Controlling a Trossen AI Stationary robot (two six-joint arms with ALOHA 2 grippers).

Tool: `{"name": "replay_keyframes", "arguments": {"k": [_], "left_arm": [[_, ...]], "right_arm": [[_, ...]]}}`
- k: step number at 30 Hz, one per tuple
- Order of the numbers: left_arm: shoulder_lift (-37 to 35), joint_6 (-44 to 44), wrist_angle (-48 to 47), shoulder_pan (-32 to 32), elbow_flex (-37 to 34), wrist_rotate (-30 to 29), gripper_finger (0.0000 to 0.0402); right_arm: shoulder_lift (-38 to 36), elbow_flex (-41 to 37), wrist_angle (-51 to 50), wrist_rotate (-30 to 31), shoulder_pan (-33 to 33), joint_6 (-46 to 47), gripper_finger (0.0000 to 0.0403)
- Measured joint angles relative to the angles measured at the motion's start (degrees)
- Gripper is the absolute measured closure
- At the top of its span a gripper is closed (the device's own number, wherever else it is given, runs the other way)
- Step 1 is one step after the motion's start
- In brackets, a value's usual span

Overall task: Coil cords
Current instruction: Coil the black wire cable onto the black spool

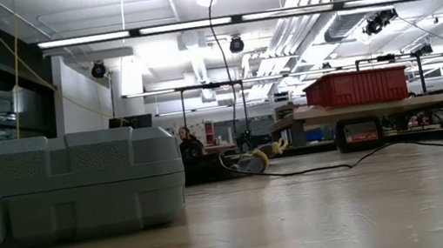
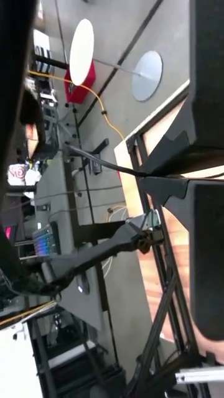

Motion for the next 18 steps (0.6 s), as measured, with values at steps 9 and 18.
{"name": "replay_keyframes", "arguments": {"k": [9,18], "left_arm": [[-1.2,-8.4,-4.5,-3.5,0.0,5.9,0.0401],[1.5,-5.0,-9.4,-8.0,0.0,-1.8,0.0401]], "right_arm": [[-0.1,0.0,4.0,-4.4,-2.5,-1.1,0.0403],[0.0,0.0,5.9,-9.8,-2.6,0.0,0.0403]]}}
